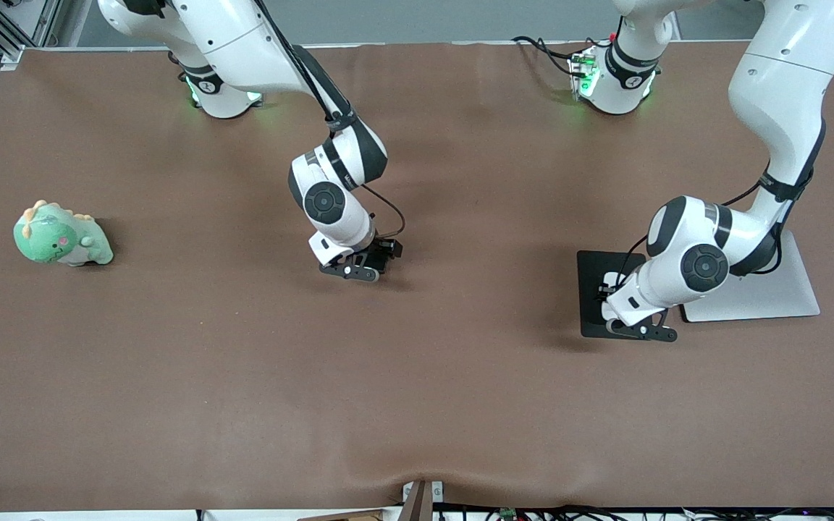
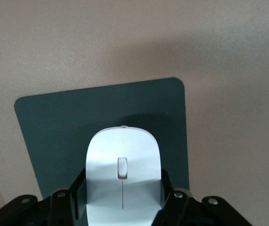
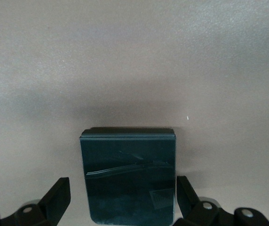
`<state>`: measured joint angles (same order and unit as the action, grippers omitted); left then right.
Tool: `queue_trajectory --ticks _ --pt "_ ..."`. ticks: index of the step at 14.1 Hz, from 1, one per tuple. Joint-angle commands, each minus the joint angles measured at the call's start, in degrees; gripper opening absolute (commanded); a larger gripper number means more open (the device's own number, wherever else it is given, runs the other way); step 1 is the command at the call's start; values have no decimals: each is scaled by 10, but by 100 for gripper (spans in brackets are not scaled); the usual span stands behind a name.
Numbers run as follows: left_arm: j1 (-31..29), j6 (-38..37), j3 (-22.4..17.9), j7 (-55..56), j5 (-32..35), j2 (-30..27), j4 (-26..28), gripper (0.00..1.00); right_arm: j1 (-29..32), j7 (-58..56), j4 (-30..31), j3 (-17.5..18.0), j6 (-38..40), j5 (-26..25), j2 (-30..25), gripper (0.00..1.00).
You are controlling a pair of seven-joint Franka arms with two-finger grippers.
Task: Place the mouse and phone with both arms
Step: 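Lower the mouse onto the pad while the right gripper lifts the phone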
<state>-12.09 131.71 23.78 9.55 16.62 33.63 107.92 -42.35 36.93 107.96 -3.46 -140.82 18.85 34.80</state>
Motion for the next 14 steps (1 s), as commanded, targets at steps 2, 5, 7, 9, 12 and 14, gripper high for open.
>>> queue_trajectory --ticks 2,5,7,9,12,14 --pt "-3 12 3 48 60 19 4 0 -13 2 0 -8 -5 -2 4 66" --pt "-4 21 3 71 87 28 1 0 -11 -1 0 -8 -9 -22 4 41" --pt "-6 21 4 86 89 34 1 75 -5 -3 -1 -7 -8 -30 4 1" --pt "-5 21 4 91 88 34 1 100 -1 -5 -6 -8 0 -30 -3 0" --pt "-6 19 5 93 88 26 1 100 13 -3 -30 -9 69 -30 -25 0" --pt "-6 14 6 89 87 10 1 100 28 -2 -40 -9 120 -30 -46 0"
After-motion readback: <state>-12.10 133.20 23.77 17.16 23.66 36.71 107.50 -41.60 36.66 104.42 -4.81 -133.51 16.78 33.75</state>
